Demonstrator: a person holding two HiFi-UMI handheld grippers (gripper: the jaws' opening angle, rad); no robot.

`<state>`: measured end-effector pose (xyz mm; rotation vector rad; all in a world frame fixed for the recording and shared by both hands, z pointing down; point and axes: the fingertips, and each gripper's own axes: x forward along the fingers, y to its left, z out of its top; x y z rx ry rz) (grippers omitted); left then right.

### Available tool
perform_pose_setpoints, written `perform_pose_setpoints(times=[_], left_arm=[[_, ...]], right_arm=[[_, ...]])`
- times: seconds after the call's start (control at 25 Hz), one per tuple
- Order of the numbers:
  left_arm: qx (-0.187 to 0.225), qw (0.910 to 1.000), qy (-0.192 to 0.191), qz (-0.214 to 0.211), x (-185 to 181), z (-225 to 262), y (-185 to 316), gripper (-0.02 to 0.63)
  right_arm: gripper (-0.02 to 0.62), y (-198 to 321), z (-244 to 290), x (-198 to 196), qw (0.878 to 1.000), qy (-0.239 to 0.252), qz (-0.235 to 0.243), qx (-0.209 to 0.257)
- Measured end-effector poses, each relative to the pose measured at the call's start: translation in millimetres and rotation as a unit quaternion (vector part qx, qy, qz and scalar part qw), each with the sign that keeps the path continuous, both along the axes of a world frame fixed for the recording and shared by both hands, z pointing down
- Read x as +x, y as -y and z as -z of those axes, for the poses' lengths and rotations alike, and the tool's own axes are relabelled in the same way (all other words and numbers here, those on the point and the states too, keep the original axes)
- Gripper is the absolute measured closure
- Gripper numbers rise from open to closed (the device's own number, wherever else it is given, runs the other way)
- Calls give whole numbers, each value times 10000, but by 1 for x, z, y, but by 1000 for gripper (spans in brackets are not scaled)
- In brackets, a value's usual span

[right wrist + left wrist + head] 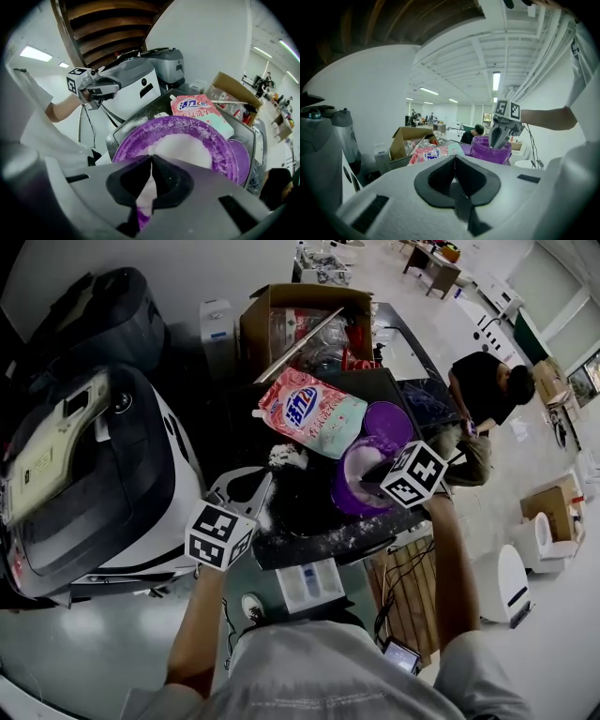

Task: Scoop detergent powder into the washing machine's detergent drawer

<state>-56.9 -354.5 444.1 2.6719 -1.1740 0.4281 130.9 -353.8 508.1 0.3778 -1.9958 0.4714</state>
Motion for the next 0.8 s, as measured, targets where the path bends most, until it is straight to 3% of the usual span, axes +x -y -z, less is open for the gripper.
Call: perform_pose_setpoints(times=[0.36,0.8], left_arm=[[23,9999,-10,-103,-10,4,-2,597],[42,9997,-91,-228,-6,7,-7,597]], right_arm=[[583,-3,12,-11,9976,567,-330,-209],[584,-3,37,-5,9839,1402,-1107,55]])
